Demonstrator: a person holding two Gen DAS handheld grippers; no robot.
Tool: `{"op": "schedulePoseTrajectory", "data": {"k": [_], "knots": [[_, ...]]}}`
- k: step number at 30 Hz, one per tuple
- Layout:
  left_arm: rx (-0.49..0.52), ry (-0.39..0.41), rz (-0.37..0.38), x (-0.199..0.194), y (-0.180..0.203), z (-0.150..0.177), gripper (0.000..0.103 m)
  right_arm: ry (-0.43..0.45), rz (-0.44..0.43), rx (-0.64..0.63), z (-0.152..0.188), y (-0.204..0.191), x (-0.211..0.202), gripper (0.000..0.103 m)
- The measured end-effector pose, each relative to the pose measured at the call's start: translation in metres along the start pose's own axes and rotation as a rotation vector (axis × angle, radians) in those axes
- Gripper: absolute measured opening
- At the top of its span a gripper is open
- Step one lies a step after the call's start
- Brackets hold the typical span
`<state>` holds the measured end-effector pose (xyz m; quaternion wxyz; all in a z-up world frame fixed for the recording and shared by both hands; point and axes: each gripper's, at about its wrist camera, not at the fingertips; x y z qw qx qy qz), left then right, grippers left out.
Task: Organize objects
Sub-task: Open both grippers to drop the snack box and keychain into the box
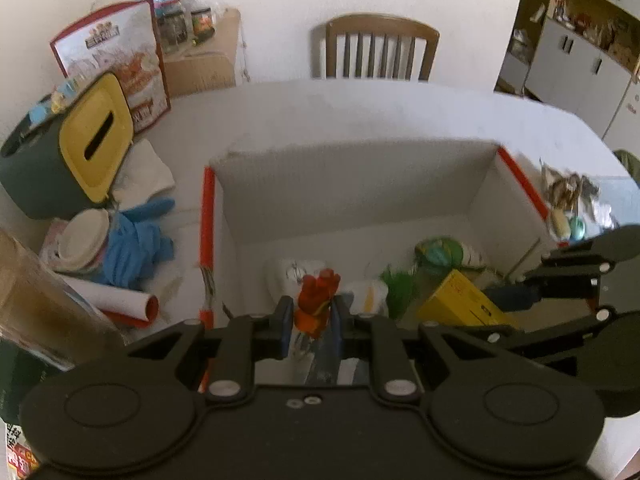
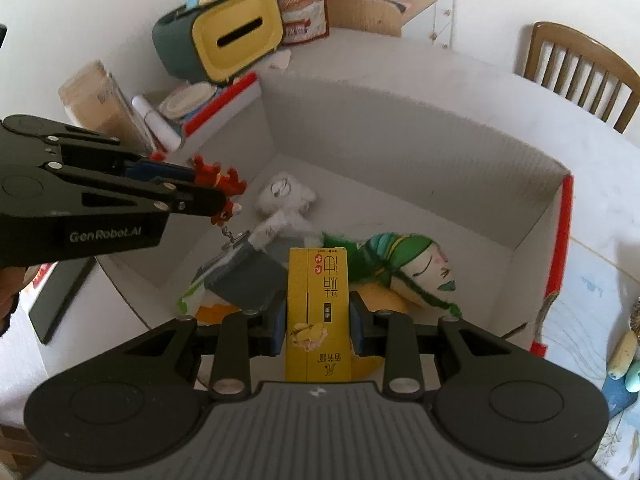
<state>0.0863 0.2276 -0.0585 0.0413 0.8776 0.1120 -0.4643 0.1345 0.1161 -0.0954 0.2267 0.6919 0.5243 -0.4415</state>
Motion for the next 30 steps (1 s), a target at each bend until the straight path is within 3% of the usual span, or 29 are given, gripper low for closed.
{"op": "schedulePoseTrajectory", "data": {"k": [10, 16, 19, 27, 30], "knots": [[0.028, -0.099, 0.01, 0.018, 0.002, 0.013, 0.018, -0.018, -0.004, -0.005, 0.006, -0.002, 0.004, 0.031], [0.022, -0.135, 0.025, 0.023, 0.004, 0.017, 0.025, -0.01, -0.011, -0.001, 0.008, 0.0, 0.0, 0.033], [0.015, -0.139, 0.028, 0.023, 0.004, 0.017, 0.027, 0.003, -0.016, 0.007, 0.01, 0.001, -0.006, 0.047], [0.006, -0.099, 0.046, 0.008, 0.012, 0.016, 0.047, 0.051, -0.04, 0.031, 0.012, 0.009, -0.033, 0.048], [0.012, -0.079, 0.052, 0.0, 0.018, 0.013, 0.05, 0.079, -0.051, 0.044, 0.012, 0.014, -0.048, 0.048]]}}
Point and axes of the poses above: each gripper's, at about its wrist camera, not at the fingertips, and x roughly the way its jaws point, y to its right, z to its underside, and after that the axes turned 2 degrees about x, right-handed
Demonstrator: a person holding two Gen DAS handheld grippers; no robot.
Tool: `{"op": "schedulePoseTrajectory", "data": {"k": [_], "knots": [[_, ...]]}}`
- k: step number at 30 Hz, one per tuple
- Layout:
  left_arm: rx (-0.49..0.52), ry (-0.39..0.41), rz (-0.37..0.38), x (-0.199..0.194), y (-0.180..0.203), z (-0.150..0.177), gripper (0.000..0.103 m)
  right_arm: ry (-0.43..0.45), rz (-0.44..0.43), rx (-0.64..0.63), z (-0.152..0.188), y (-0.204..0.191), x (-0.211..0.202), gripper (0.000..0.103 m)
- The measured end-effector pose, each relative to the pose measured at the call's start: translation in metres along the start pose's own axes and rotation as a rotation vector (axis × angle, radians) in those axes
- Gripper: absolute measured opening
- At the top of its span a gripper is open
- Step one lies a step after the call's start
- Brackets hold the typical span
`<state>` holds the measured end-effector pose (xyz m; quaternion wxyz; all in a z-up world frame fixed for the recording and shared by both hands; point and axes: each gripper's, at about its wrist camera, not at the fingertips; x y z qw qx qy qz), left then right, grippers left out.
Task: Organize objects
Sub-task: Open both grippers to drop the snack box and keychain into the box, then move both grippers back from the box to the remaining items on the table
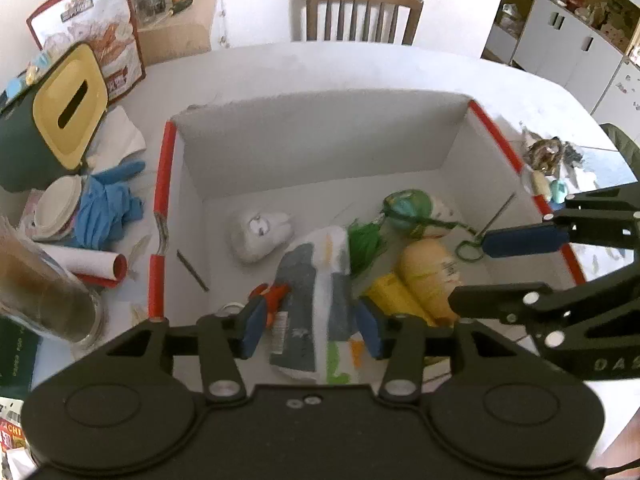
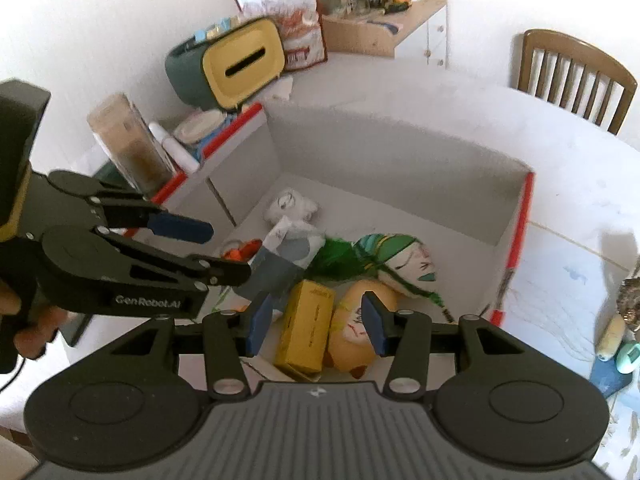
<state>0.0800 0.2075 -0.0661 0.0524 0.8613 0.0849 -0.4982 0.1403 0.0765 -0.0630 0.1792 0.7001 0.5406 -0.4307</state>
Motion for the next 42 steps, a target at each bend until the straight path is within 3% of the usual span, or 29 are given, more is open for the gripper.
{"op": "schedulePoseTrajectory", "data": {"k": [18, 36, 42], "knots": [[0.047, 0.125, 0.031, -0.04, 0.066, -0.026, 0.065, 0.121, 0.017, 0.065, 0.015, 0.052, -0.087, 0.06], [0.056, 0.191, 0.051, -0.039, 0.154, -0.059, 0.087, 0.191, 0.092, 0.182, 0.05, 0.153, -0.148, 0.073], [0.082, 0.212, 0.073, -0.031, 0.189, -0.07, 0.1, 0.195, 0.123, 0.217, 0.068, 0.192, -0.162, 0.075]]}}
Point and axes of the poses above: each gripper's, at about its wrist camera, not at the fingertips, and x roughly the way its jaws point, y to its right, z to its underside, and after that the axes turned 2 degrees about x, right-handed
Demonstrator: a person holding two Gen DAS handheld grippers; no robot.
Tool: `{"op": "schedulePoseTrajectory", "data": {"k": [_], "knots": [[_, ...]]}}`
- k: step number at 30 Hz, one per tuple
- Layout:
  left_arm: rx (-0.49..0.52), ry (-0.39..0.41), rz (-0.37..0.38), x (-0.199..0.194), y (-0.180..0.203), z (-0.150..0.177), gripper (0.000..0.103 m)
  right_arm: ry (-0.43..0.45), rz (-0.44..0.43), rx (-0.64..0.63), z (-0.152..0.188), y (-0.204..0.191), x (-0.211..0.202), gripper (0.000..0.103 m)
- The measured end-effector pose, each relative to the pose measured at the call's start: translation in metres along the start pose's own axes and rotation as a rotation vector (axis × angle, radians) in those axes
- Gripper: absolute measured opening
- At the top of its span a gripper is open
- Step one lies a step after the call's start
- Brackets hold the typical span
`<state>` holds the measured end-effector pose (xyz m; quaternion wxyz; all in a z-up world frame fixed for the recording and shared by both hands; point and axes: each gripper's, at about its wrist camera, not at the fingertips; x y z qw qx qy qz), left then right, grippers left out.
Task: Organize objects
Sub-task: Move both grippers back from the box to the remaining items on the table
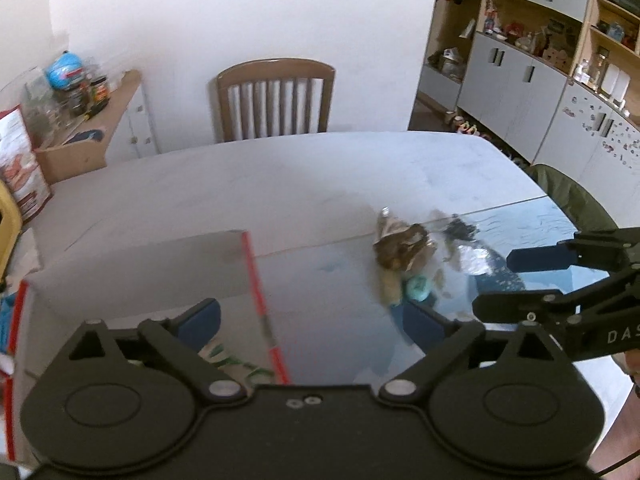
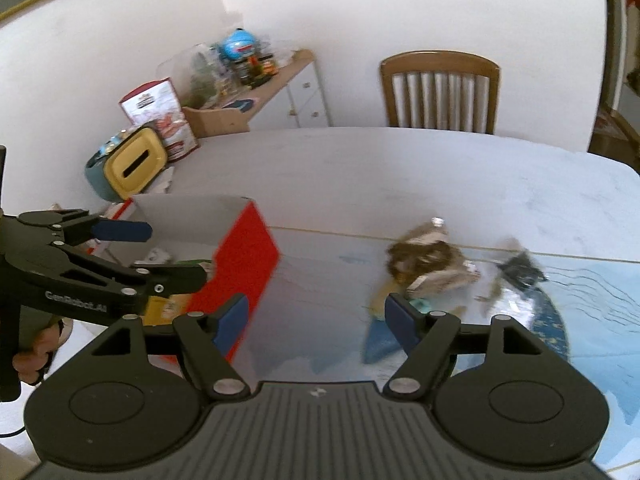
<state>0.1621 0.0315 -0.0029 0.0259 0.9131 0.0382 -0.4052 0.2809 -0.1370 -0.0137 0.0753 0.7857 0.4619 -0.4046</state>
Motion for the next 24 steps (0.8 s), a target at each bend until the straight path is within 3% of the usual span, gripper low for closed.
{"op": "schedulePoseTrajectory", "data": {"k": [15, 24], "knots": [[-0.016, -0.005, 0.048, 0.069, 0.065, -0.026, 0.102, -0.008, 0.14, 0.093, 0.023, 0.125, 0.004, 0.079], [-0.033, -0.018, 0.019, 0.117, 0.089, -0.04, 0.102, -0.039, 0.147, 0.111, 0.028, 0.163, 0.034, 0.079]]}}
Point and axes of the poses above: each gripper's, at about its wrist camera, not at the fingertips, and x roughly the way its jaws point, y to its right, z to its underside, and after that the axes turned 2 degrees about x, right-handed
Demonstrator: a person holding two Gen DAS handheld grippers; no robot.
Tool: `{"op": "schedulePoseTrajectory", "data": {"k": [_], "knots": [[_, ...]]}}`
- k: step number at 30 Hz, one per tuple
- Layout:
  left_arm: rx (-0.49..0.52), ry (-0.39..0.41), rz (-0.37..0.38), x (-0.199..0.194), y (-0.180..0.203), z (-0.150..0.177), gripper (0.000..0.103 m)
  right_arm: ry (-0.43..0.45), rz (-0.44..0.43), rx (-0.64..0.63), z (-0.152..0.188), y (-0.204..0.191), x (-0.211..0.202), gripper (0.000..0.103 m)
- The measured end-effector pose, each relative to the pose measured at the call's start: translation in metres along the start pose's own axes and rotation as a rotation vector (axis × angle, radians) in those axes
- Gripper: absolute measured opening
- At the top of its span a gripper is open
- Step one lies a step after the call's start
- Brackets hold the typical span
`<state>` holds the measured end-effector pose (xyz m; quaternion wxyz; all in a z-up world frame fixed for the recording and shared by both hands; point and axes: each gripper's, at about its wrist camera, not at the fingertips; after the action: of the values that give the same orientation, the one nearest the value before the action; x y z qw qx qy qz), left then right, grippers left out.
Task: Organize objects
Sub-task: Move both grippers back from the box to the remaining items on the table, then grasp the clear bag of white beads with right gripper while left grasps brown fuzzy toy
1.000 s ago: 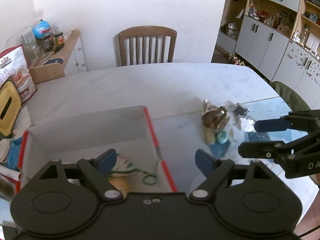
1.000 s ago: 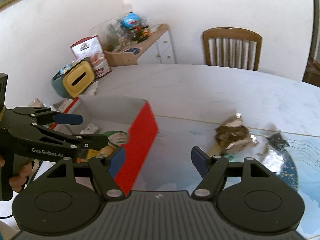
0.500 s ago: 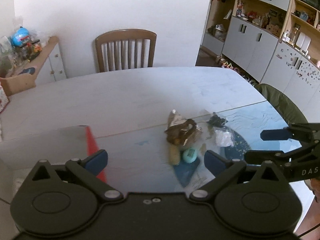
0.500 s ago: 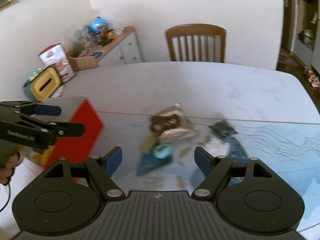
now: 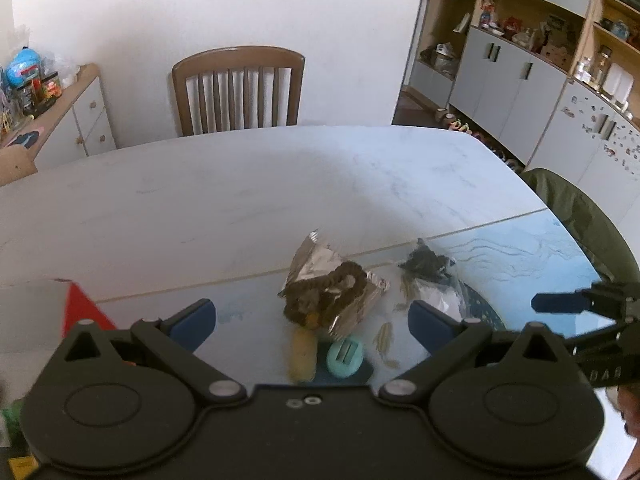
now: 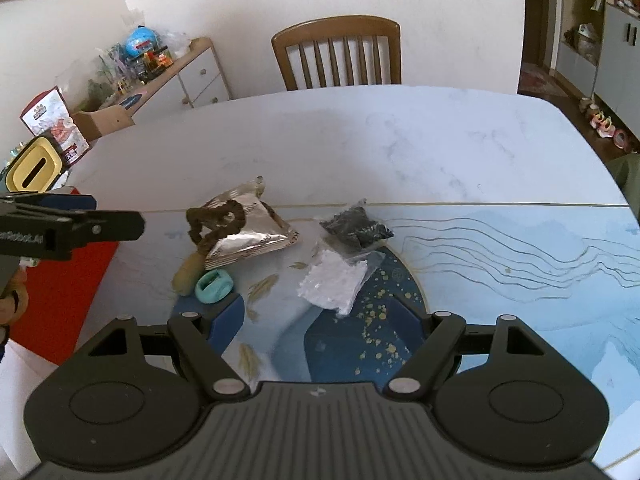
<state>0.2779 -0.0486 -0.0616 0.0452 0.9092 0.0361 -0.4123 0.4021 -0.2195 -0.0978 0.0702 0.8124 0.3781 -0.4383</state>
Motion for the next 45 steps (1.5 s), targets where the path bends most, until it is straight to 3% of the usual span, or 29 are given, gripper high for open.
{"op": "schedulePoseTrajectory", "data": {"k": [12, 22, 26, 38, 42, 45], "knots": [[-0.058, -0.032, -0.048, 0.055, 0.01, -0.012, 0.102, -0.037, -0.03, -0.008, -0.012, 0.003, 0.054, 0.079], [-0.078, -0.073, -0.071, 0.087, 0.016, -0.011, 0.101, -0.059, -0.006, 0.008, -0.012, 0.004, 0.087, 0.079], [-0.076, -0.082, -0.078, 0.091, 0.016, -0.008, 0.087, -0.062, 0.011, 0.015, -0.011, 0.004, 0.092, 0.078], [-0.103, -0.064, -0.065, 0.079, 0.004, 0.002, 0.047, -0.066, 0.04, -0.003, -0.004, 0.001, 0.091, 0.05], [-0.112, -0.059, -0.031, 0.074, 0.002, 0.004, 0.028, -0.066, 0.033, 0.004, -0.002, 0.002, 0.088, 0.044], [-0.107, -0.056, -0.023, 0.07, 0.004, 0.006, 0.021, -0.064, 0.033, 0.006, -0.001, 0.003, 0.086, 0.04]]}}
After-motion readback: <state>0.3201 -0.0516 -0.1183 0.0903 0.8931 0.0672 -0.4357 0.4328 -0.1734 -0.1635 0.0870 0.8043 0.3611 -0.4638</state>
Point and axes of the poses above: each gripper's, at about its wrist camera, not at the fingertips, and x roughly the way its jaws point, y to its right, z to its underside, and after that the axes turned 2 degrees about x, right-handed
